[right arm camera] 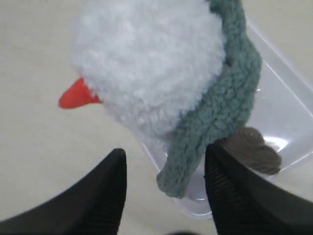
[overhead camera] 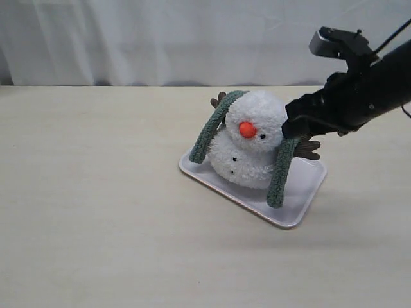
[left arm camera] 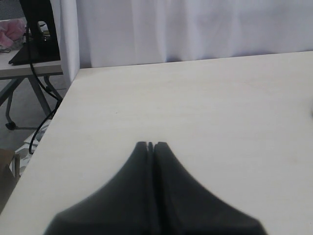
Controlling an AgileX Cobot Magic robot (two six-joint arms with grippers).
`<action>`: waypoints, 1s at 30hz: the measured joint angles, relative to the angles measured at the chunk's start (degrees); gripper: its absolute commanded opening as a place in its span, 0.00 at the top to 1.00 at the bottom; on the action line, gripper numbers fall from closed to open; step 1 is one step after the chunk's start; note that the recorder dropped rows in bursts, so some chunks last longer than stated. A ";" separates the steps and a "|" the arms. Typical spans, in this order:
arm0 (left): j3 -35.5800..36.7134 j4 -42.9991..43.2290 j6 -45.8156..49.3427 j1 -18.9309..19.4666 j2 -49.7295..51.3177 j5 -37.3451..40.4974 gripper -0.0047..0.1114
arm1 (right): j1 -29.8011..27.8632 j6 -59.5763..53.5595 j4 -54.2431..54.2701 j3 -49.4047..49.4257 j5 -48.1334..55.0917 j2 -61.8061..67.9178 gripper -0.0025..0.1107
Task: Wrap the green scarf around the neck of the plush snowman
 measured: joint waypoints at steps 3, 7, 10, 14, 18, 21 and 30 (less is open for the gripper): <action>0.00 0.00 0.00 0.00 0.00 0.00 0.96 | 0.00 -5.67 5.96 7.64 -5.40 -1.69 0.56; 0.00 0.00 0.00 0.00 0.00 0.00 0.96 | 3.25 -16.15 14.45 18.02 -16.90 -1.55 0.50; 0.00 0.00 0.00 0.00 0.00 0.00 0.96 | 6.22 -19.36 16.64 21.64 -25.49 0.24 0.47; 0.00 0.00 0.00 0.00 0.00 0.00 0.96 | 8.94 -20.01 18.86 22.14 -30.98 2.53 0.50; 0.00 0.00 0.00 0.00 0.00 0.00 0.96 | 10.70 -20.26 19.90 22.04 -32.94 5.09 0.68; 0.00 0.00 0.00 0.00 0.00 0.00 0.96 | 11.04 -20.44 19.90 22.04 -33.29 6.44 0.87; 0.00 0.00 0.00 0.00 0.00 0.00 0.96 | 11.04 -21.65 20.26 21.95 -28.36 6.64 0.94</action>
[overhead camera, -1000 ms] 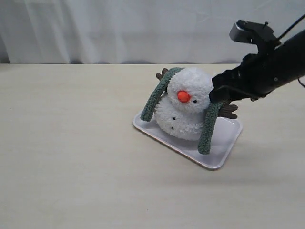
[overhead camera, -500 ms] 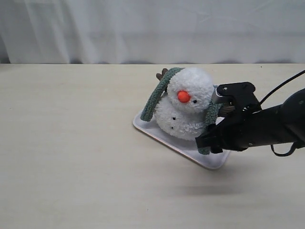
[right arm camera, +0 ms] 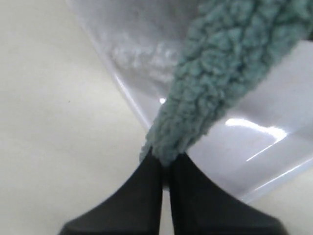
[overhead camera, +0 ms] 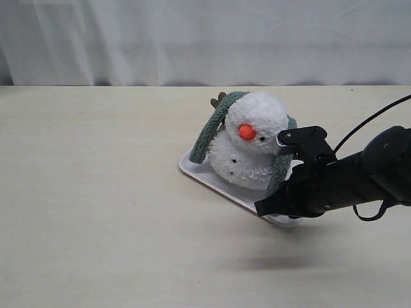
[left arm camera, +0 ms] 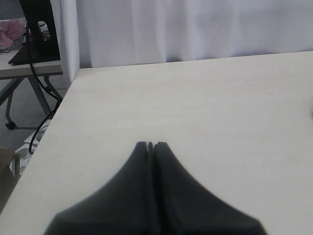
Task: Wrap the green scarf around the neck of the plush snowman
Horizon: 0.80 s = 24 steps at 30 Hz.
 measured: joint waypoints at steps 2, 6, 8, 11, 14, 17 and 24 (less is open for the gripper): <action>0.00 0.00 0.00 0.00 0.00 0.00 0.96 | 0.00 -0.37 0.00 0.00 2.93 0.00 0.94; 0.00 0.00 0.00 0.00 0.00 0.00 0.96 | 0.00 -1.32 0.00 0.00 6.68 0.00 0.94; 0.00 0.00 0.00 0.00 0.00 0.00 0.96 | 0.00 -1.32 0.00 0.00 6.20 0.00 0.94; 0.00 0.00 0.00 0.00 0.00 0.00 0.96 | 0.00 -1.32 0.10 0.00 3.62 0.97 0.94; 0.00 0.00 0.00 0.00 0.00 0.00 0.96 | 0.00 -1.32 0.10 0.00 2.31 2.43 0.94; 0.00 0.00 0.00 0.00 0.00 0.00 0.96 | 0.00 -1.32 0.10 0.00 2.22 3.33 0.94; 0.00 0.00 0.00 0.00 0.00 0.00 0.96 | 0.00 -1.32 0.10 -0.12 1.02 3.67 0.94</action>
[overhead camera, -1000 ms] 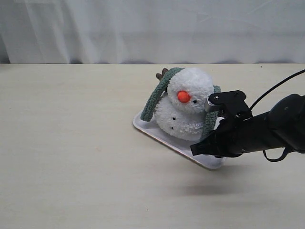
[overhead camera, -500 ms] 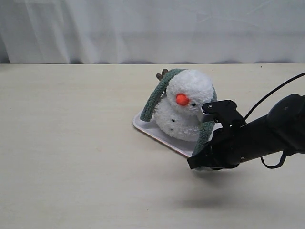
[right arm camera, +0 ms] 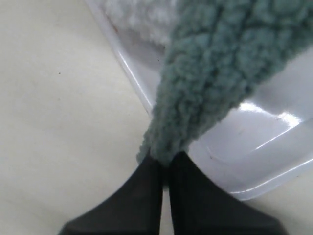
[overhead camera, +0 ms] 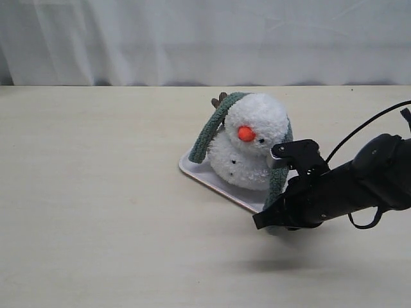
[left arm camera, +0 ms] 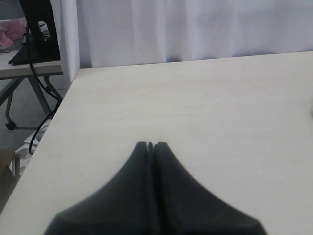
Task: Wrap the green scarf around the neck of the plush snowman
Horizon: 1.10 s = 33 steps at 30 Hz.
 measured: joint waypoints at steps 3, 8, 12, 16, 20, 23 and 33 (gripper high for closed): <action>0.00 0.00 0.00 0.00 0.00 0.00 0.96 | 0.00 -0.23 0.00 0.00 -0.02 0.00 0.86; 0.00 0.00 0.00 0.00 0.00 0.00 0.96 | 0.00 -0.60 0.00 0.00 1.69 -1.89 0.64; 0.00 0.00 0.00 0.00 0.00 0.00 0.96 | 0.00 -0.71 0.00 0.00 4.23 -6.05 0.50; 0.00 0.00 0.00 0.00 0.00 0.00 0.96 | 0.00 -0.79 -0.16 0.00 7.02 -11.27 0.46; 0.00 0.00 0.00 0.00 0.00 0.00 0.96 | 0.00 -0.02 -0.16 -0.49 14.10 -16.26 0.46; 0.00 0.00 0.00 0.00 0.00 0.00 0.96 | 0.00 0.10 1.02 -1.63 20.29 -19.34 0.47; 0.00 0.00 0.00 0.00 0.00 0.00 0.96 | 9.72 -1.58 -2.24 -12.17 15.72 -23.08 0.59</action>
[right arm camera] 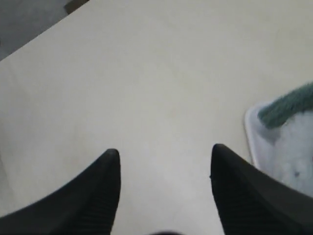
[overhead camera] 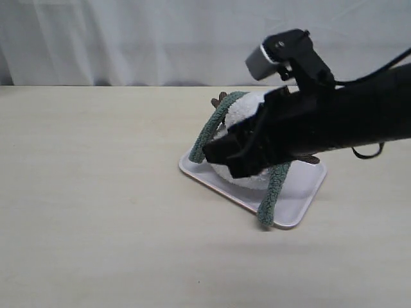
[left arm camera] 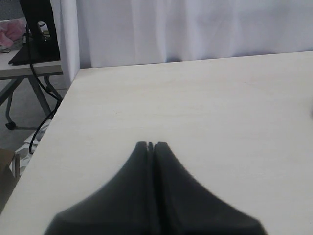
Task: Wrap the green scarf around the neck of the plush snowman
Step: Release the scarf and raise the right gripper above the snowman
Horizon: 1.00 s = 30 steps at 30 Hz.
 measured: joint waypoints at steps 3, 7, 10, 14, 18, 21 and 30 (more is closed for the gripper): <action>0.00 0.00 0.00 0.00 0.00 0.00 0.96 | 4.69 10.40 -7.72 -3.14 -9.93 0.57 0.81; 0.00 0.00 0.00 0.00 0.00 0.00 0.96 | 5.98 19.27 -20.04 -9.55 -15.91 3.63 0.94; 0.00 0.00 0.00 0.00 0.00 0.00 0.96 | 6.00 23.40 -27.16 -14.61 -16.01 7.84 0.94; 0.00 0.00 0.00 0.00 0.00 0.00 0.96 | 6.00 29.96 -39.01 -20.85 -16.01 14.93 0.94; 0.00 0.00 0.00 0.00 0.00 0.00 0.96 | 5.77 42.48 -55.91 -26.27 -13.66 20.78 0.94; 0.00 0.00 0.00 0.00 0.00 0.00 0.96 | 5.14 56.30 -71.05 -30.10 -6.63 25.05 0.94; 0.00 0.00 0.00 0.00 0.00 0.00 0.96 | 3.03 72.16 -83.80 -39.14 10.68 34.59 0.94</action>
